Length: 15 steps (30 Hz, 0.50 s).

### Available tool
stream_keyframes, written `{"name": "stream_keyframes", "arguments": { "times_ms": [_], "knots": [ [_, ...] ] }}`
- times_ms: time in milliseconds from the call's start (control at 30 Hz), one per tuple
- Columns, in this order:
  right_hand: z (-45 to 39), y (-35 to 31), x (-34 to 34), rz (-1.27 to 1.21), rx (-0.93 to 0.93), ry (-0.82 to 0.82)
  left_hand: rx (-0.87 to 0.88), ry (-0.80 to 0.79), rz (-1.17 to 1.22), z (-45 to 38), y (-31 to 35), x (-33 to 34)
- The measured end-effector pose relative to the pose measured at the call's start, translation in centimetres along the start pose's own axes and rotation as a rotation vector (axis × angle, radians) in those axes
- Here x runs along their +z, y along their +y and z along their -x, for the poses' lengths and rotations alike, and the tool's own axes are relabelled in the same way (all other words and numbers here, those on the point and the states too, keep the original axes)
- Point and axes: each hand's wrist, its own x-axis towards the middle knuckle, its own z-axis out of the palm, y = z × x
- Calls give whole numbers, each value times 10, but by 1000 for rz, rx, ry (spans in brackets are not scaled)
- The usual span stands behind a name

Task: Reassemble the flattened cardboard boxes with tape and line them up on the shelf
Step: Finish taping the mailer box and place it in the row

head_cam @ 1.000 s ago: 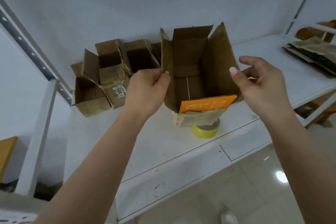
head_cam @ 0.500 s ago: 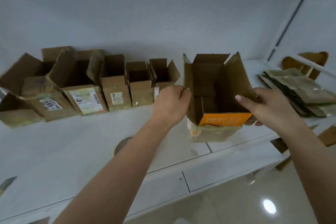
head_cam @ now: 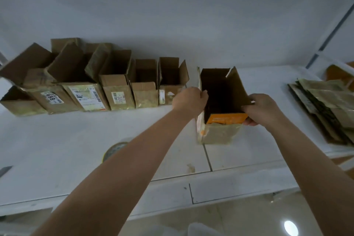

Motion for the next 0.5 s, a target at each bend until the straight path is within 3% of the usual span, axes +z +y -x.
{"name": "stream_keyframes", "arguments": {
  "times_ms": [200, 300, 500],
  "knots": [
    [-38, -14, 12, -52, 42, 20, 19, 196, -95, -37, -37, -14],
    [-55, -23, 18, -87, 34, 108, 62, 246, -156, -46, -61, -18],
    [-85, -36, 22, -182, 75, 168, 113, -49, -542, -60, -89, -26]
  ]
}}
